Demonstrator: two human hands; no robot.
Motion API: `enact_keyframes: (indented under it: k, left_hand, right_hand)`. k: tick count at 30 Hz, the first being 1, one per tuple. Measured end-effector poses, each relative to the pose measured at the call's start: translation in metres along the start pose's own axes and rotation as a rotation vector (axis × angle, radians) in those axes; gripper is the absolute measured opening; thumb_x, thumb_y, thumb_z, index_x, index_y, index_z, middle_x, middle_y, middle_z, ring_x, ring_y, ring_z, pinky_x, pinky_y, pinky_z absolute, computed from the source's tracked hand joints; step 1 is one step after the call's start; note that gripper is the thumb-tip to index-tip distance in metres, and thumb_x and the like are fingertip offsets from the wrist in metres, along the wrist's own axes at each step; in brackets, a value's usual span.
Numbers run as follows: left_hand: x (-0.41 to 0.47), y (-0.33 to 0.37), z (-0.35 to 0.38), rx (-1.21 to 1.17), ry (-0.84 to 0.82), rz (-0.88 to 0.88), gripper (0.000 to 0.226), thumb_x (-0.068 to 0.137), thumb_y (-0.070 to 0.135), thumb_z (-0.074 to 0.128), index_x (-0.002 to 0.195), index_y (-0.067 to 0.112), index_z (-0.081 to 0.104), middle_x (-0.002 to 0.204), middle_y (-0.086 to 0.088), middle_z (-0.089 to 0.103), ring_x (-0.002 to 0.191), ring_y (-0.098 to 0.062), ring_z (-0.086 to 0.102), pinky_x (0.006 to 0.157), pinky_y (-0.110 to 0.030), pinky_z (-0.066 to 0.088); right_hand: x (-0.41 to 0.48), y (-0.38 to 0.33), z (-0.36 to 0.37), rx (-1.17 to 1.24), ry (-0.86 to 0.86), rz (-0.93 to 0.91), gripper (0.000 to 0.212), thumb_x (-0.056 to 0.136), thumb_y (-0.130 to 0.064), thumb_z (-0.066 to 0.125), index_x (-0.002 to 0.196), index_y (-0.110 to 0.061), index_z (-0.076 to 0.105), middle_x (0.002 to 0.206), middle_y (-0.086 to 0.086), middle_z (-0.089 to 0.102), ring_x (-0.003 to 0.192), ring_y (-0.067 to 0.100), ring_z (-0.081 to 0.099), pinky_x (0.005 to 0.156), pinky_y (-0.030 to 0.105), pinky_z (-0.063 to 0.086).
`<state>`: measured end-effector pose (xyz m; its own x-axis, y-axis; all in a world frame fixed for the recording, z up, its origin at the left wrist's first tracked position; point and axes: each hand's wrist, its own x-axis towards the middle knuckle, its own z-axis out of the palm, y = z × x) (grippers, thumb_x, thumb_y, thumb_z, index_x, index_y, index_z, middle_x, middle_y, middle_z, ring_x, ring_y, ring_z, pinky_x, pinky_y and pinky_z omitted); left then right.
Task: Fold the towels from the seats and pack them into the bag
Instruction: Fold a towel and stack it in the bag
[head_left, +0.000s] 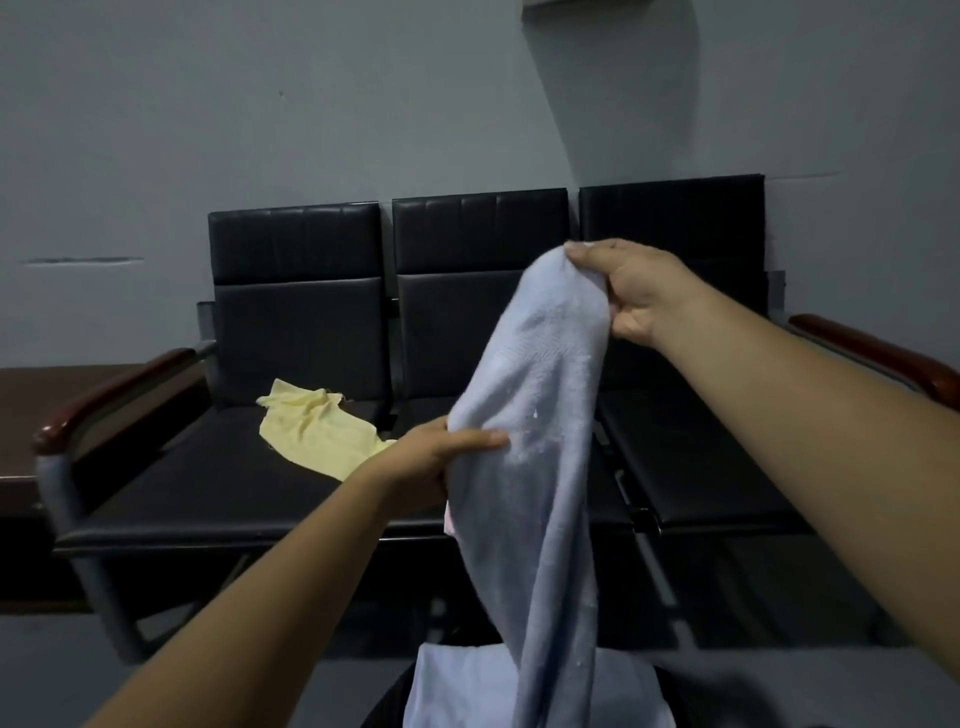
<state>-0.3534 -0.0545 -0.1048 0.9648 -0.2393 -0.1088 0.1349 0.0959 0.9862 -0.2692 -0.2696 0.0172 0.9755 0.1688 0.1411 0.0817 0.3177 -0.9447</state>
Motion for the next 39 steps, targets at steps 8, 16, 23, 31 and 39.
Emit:
enact_keyframes:
  k: [8, 16, 23, 31, 39]
  left_hand:
    - [0.002, 0.039, 0.025, -0.440, 0.017, 0.099, 0.039, 0.096, 0.030, 0.060, 0.113, -0.003, 0.073, 0.114, -0.021, 0.072, 0.102, -0.029, 0.073, 0.085, -0.037, 0.061]
    - [0.007, 0.049, 0.017, -0.373, 0.246, 0.121, 0.036, 0.096, 0.026, 0.064, 0.118, -0.003, 0.067, 0.101, -0.020, 0.076, 0.088, -0.027, 0.076, 0.076, -0.038, 0.058]
    - [0.014, 0.009, -0.015, 0.002, 0.031, 0.033, 0.076, 0.076, 0.062, 0.072, 0.135, 0.016, 0.059, 0.130, -0.015, 0.067, 0.123, -0.028, 0.062, 0.102, -0.043, 0.050]
    - [0.007, -0.026, -0.009, 0.133, 0.043, 0.054, 0.018, 0.091, 0.013, 0.067, 0.105, 0.002, 0.072, 0.106, -0.018, 0.074, 0.097, -0.028, 0.072, 0.079, -0.035, 0.059]
    - [0.018, 0.009, 0.011, -0.263, 0.121, 0.194, 0.039, 0.099, 0.024, 0.060, 0.132, 0.005, 0.060, 0.126, -0.021, 0.068, 0.118, -0.031, 0.066, 0.102, -0.044, 0.052]
  right_hand:
    - [-0.012, 0.061, -0.024, 0.100, -0.152, 0.358, 0.067, 0.093, -0.050, 0.064, 0.130, 0.006, 0.061, 0.130, 0.021, 0.066, 0.118, 0.032, 0.066, 0.097, 0.043, 0.056]
    - [-0.043, 0.117, -0.023, 0.017, -0.380, 0.376, 0.047, 0.092, -0.020, 0.068, 0.134, -0.001, 0.059, 0.130, 0.019, 0.066, 0.115, 0.030, 0.067, 0.096, 0.042, 0.056]
    - [-0.028, 0.091, 0.003, 0.097, -0.200, 0.215, 0.032, 0.086, -0.013, 0.075, 0.115, 0.000, 0.069, 0.109, 0.020, 0.073, 0.101, 0.031, 0.073, 0.083, 0.040, 0.060]
    - [-0.022, 0.063, -0.001, 0.113, 0.028, 0.266, 0.037, 0.082, -0.009, 0.080, 0.116, 0.000, 0.067, 0.097, 0.018, 0.076, 0.080, 0.027, 0.077, 0.065, 0.038, 0.063]
    - [-0.033, 0.102, -0.023, 0.136, -0.335, 0.427, 0.062, 0.096, -0.047, 0.058, 0.142, -0.006, 0.056, 0.138, 0.019, 0.060, 0.133, 0.034, 0.054, 0.116, 0.050, 0.037]
